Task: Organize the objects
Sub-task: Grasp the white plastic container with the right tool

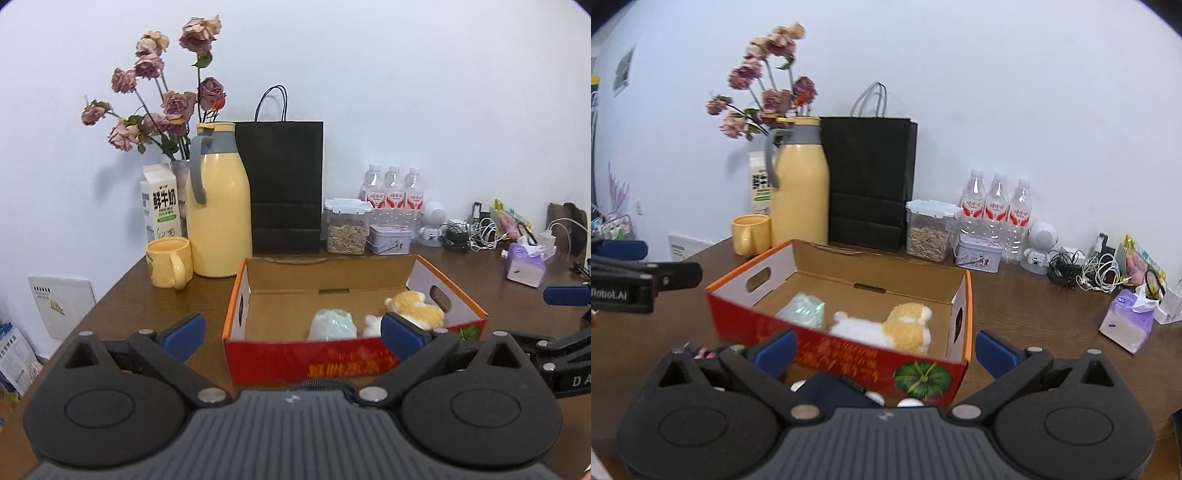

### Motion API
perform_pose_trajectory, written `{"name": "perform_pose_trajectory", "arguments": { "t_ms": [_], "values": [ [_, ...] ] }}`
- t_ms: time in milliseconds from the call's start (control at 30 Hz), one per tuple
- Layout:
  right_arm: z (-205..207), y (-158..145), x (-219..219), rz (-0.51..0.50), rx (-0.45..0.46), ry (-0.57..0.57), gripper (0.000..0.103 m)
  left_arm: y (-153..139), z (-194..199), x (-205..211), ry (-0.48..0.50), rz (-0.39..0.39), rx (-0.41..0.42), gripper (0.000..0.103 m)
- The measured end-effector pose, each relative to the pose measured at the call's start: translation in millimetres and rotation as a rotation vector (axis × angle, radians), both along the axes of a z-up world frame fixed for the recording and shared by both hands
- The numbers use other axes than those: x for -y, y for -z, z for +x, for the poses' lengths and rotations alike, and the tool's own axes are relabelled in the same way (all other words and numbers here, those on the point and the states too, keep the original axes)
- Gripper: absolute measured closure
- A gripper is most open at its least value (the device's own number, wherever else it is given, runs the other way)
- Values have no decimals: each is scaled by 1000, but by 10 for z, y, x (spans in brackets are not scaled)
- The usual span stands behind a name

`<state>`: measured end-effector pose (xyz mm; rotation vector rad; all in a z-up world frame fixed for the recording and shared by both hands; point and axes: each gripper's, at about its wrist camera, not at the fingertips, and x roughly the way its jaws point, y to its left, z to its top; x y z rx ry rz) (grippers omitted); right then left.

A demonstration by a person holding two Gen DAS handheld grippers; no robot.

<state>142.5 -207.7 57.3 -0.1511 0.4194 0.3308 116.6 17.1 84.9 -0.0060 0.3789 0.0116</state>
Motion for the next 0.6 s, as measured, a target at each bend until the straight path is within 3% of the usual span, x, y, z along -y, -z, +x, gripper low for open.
{"name": "perform_pose_trajectory", "arguments": {
  "t_ms": [333, 600],
  "values": [
    [-521, 347, 103, 8, -34, 10, 0, 381, -496, -139, -28, -33, -33, 0],
    [-721, 720, 161, -1, -39, 32, 0, 673, -641, -196, -56, -68, -93, 0]
  ]
}}
